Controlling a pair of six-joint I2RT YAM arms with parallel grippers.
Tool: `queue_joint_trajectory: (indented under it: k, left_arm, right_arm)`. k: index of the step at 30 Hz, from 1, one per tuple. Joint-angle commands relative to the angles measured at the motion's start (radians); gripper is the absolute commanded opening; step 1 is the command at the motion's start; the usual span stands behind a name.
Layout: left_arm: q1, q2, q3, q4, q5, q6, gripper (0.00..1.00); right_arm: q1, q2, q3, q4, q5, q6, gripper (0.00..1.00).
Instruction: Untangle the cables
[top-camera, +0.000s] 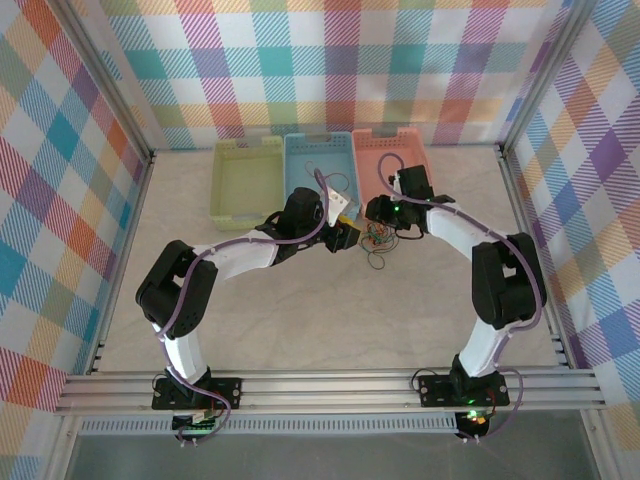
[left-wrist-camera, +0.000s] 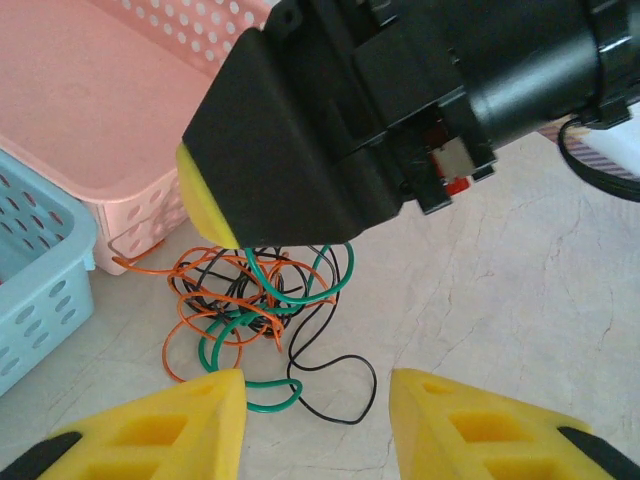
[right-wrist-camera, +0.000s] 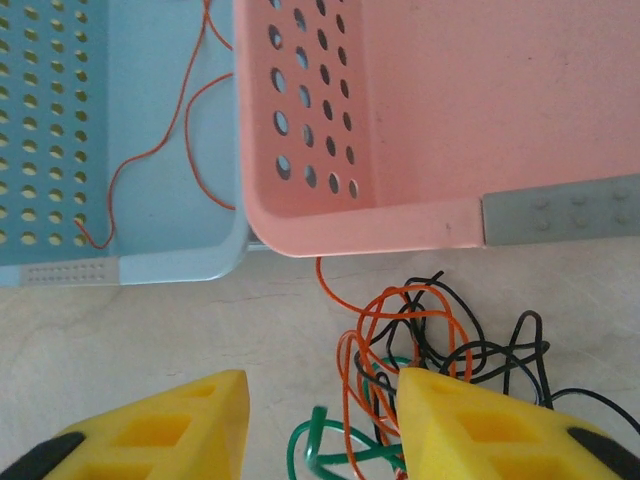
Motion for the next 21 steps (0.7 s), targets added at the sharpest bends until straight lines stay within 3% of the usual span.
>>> queue_joint_trajectory:
  k: [1, 15, 21]
  left_arm:
    - [-0.013, -0.032, -0.011, 0.03, -0.006, 0.004, 0.43]
    - [-0.013, -0.03, -0.006, 0.027, 0.009, 0.002, 0.44]
    - [-0.013, -0.03, -0.011, 0.043, 0.056, -0.002, 0.52]
  right_arm:
    - [0.013, 0.022, 0.046, -0.024, 0.005, -0.029, 0.4]
    - [0.019, -0.012, 0.036, 0.009, -0.068, -0.005, 0.0]
    - [0.018, -0.124, -0.015, 0.112, -0.206, 0.146, 0.0]
